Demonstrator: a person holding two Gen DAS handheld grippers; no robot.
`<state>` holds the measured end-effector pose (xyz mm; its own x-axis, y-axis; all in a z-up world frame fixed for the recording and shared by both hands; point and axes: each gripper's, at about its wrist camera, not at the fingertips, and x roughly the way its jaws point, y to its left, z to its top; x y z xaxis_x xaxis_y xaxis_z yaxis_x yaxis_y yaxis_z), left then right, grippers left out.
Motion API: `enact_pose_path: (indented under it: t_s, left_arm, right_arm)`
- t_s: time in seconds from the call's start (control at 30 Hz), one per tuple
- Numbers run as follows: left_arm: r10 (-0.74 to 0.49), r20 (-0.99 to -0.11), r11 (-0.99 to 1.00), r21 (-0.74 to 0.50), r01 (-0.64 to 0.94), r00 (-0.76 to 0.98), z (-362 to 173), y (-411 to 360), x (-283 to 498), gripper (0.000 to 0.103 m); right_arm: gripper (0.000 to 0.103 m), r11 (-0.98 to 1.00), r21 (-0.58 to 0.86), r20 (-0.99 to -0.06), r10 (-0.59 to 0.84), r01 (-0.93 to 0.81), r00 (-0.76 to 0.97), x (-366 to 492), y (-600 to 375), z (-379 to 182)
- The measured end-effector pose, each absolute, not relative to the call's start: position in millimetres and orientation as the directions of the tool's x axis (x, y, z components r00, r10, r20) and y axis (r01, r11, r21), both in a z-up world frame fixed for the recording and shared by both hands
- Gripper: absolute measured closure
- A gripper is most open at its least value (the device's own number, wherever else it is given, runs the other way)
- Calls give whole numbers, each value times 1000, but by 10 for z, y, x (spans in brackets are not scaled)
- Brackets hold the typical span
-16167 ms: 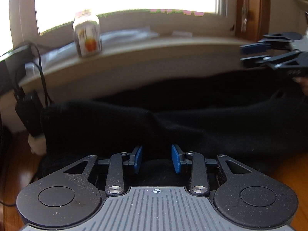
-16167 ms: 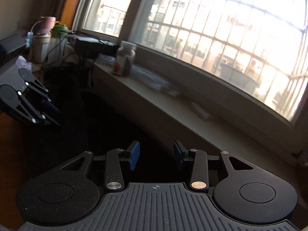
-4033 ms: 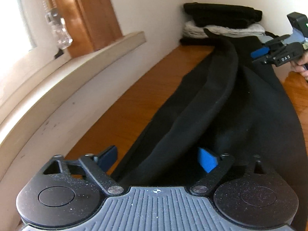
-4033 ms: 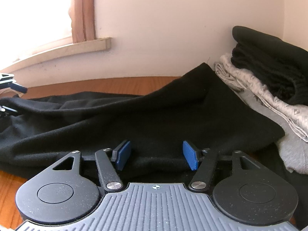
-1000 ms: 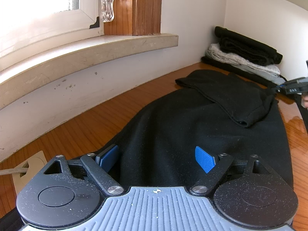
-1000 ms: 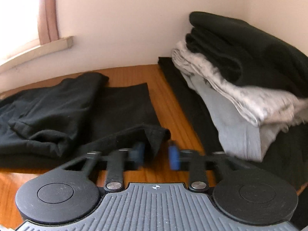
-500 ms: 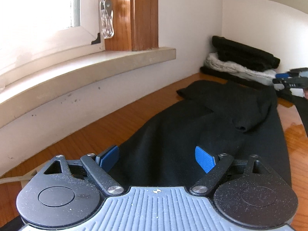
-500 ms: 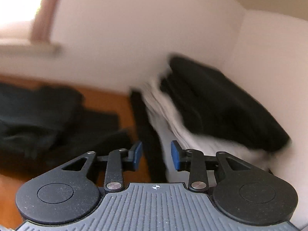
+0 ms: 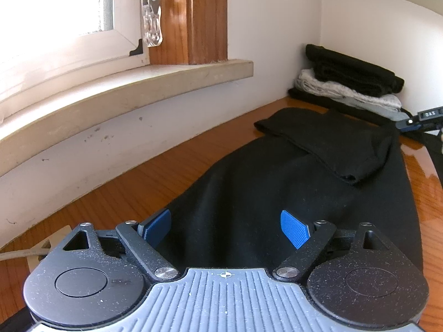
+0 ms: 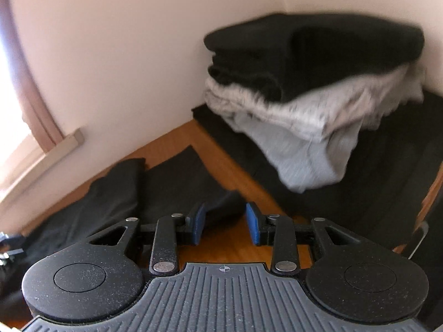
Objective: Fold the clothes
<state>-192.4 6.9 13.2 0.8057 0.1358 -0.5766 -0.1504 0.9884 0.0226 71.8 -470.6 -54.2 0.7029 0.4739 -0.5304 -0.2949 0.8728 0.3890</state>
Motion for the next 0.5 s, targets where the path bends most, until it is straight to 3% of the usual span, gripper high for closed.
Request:
enact_pose_path:
  t_s: [0.03, 0.07, 0.2, 0.5]
  left_arm:
    - [132, -583, 989, 24, -145, 802, 124, 63, -1903, 3]
    - [132, -582, 990, 30, -141, 802, 125, 49, -1904, 1]
    - [132, -582, 990, 37, -135, 802, 120, 26, -1896, 2]
    - [136, -585, 989, 36, -142, 799, 118, 33, -1866, 2]
  right_arm:
    - [65, 866, 410, -529, 481, -286, 699, 729, -4694, -559]
    - [59, 859, 431, -528, 489, -276, 695, 741, -4681, -577]
    - [54, 826, 512, -521, 518, -236, 679, 787, -4633, -648]
    - [53, 779, 589, -516, 566, -213, 643, 767, -4564, -674]
